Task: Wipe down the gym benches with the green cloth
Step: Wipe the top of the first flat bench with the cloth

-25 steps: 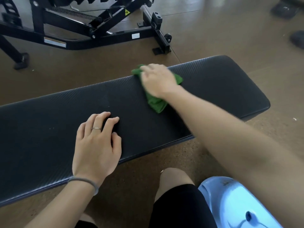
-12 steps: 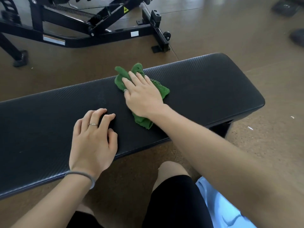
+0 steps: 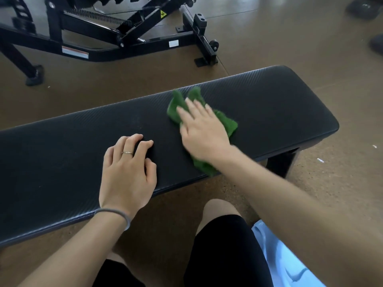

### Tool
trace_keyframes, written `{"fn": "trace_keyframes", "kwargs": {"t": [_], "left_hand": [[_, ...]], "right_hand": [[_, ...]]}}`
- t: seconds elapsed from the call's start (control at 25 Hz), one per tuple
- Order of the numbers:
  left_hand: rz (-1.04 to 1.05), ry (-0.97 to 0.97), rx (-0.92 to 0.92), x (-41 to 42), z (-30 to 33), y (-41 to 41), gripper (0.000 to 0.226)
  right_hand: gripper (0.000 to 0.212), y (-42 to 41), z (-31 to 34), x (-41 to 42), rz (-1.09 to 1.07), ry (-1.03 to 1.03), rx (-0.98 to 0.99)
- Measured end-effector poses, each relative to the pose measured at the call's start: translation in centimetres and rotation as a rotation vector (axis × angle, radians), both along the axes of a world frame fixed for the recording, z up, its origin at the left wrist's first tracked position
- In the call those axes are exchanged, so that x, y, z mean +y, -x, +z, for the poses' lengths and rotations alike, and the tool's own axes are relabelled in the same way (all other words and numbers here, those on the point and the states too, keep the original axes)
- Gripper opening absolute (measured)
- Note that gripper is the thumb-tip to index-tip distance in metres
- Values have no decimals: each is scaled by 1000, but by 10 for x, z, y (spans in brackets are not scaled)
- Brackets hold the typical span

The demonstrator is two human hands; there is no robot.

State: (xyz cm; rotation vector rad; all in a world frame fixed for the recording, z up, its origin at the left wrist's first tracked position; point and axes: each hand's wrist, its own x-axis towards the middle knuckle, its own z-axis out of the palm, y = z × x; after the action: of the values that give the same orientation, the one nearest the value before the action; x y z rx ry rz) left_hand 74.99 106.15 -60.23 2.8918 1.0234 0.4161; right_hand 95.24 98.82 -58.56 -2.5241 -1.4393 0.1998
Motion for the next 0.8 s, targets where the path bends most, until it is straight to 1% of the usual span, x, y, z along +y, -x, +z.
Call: {"fn": "trace_keyframes", "kwargs": {"t": [0.08, 0.16, 0.32, 0.4, 0.48, 0.56, 0.64, 0.72, 0.8], "left_hand": [[2, 1, 11, 1, 0, -1, 46], [0, -4, 10, 3, -1, -1, 47], [-8, -14, 0, 4, -2, -1, 48], [-12, -15, -5, 5, -1, -1, 49], [-13, -6, -9, 3, 0, 0, 49], [-10, 3, -13, 0, 1, 1, 48], [-16, 20, -17, 2, 1, 3, 46], [-19, 37, -14, 3, 2, 3, 45], [-8, 61, -18, 4, 3, 1, 43]], "right_hand": [[57, 21, -2, -29, 83, -9, -4], [55, 13, -2, -26, 102, 18, 18], [55, -27, 0, 38, -15, 40, 17], [56, -28, -4, 54, -71, 51, 14], [56, -2, -3, 39, -70, 14, 17], [56, 42, -8, 1, -32, -67, -37], [56, 69, -8, -29, 27, -77, -39], [56, 62, -5, -28, 48, -17, -14], [55, 44, -2, 0, 33, 17, 6]]}}
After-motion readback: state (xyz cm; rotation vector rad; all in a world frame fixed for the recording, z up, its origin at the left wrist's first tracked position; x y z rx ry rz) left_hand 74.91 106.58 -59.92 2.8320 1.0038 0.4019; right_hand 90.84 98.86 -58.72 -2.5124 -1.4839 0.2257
